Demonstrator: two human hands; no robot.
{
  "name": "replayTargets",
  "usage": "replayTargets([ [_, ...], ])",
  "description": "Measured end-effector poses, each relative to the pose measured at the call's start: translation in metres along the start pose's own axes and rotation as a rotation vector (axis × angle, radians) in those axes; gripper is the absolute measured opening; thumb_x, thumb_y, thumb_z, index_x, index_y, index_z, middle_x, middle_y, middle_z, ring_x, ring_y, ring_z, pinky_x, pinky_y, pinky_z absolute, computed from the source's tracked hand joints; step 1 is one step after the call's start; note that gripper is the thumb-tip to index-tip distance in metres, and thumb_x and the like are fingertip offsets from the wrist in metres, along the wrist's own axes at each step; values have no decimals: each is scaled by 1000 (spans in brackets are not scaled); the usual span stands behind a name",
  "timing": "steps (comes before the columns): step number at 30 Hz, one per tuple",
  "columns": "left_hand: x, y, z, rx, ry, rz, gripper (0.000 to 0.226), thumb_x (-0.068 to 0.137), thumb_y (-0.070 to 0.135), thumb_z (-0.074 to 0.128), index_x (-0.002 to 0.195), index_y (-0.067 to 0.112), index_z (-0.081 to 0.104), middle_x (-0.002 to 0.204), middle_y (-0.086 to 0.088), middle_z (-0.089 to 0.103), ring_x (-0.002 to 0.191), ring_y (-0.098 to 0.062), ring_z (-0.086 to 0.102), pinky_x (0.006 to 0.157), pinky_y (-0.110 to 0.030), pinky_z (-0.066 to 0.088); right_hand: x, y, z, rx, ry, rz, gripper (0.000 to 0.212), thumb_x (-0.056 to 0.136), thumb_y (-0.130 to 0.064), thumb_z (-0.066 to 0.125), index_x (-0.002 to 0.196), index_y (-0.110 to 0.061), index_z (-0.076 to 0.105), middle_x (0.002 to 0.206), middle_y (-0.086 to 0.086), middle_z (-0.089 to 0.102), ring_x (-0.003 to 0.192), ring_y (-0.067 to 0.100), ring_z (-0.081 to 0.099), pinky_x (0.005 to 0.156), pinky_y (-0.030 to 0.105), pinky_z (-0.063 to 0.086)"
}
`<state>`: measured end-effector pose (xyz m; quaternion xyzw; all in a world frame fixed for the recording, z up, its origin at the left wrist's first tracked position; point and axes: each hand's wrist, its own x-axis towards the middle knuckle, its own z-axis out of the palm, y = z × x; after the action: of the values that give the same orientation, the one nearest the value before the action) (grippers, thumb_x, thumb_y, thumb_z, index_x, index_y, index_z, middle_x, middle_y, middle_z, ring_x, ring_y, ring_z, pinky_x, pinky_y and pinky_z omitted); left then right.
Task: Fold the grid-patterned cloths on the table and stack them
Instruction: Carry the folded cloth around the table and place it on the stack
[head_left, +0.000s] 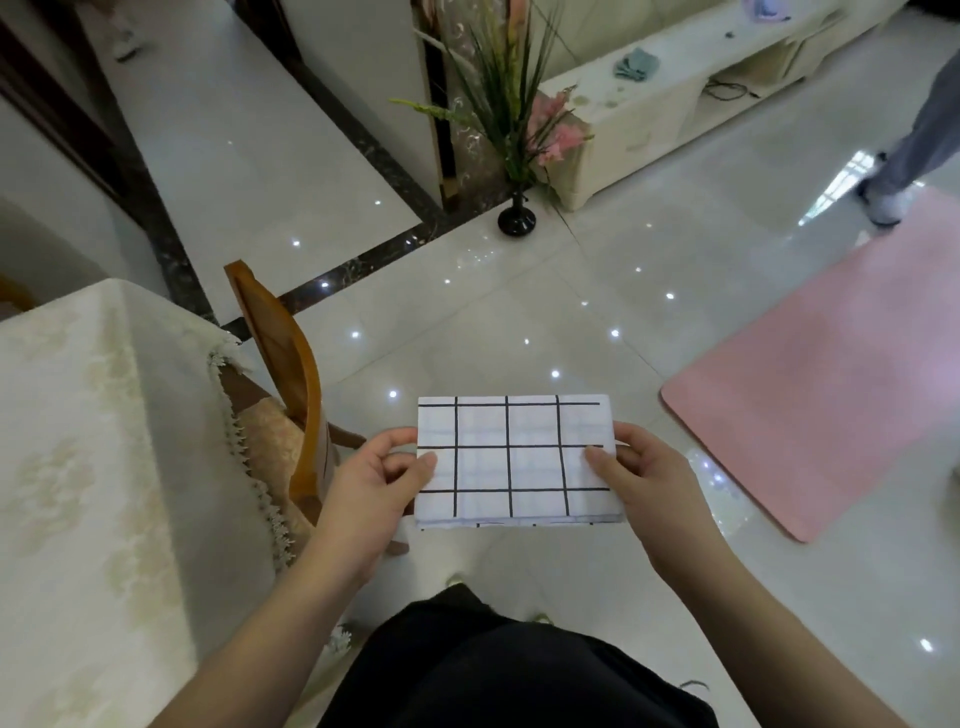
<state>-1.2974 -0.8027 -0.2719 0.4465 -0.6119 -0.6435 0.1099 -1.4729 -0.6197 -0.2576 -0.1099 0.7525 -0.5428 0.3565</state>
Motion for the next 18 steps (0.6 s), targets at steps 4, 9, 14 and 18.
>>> replayTargets([
  [4, 39, 8, -6, -43, 65, -3, 29, 88, 27, 70, 116, 28, 64, 95, -24, 69, 95, -36, 70, 92, -56, 53, 51, -18, 10, -54, -45, -15, 21, 94, -13, 59, 106, -28, 67, 90, -8, 77, 84, 11, 73, 77, 34, 55],
  [9, 93, 23, -20, -66, 139, 10, 26, 91, 20, 67, 115, 30, 63, 90, -24, 67, 94, -34, 69, 95, -50, 53, 120, -50, 35, -97, -106, -34, 21, 94, -12, 59, 107, -28, 67, 90, -10, 77, 82, 8, 73, 73, 28, 52],
  [14, 139, 43, -38, -99, 213, -10, 24, 91, 18, 67, 112, 29, 64, 88, -17, 72, 92, -32, 70, 93, -52, 53, 176, -86, 62, -153, -173, -50, 18, 93, -15, 62, 106, -26, 67, 90, -7, 77, 85, 13, 73, 76, 34, 56],
  [18, 173, 57, -49, -96, 251, -36, 27, 91, 21, 67, 115, 30, 62, 90, -10, 75, 91, -26, 72, 92, -51, 54, 220, -112, 82, -207, -213, -64, 17, 91, -17, 64, 104, -28, 67, 88, -6, 77, 86, 16, 72, 81, 43, 58],
])
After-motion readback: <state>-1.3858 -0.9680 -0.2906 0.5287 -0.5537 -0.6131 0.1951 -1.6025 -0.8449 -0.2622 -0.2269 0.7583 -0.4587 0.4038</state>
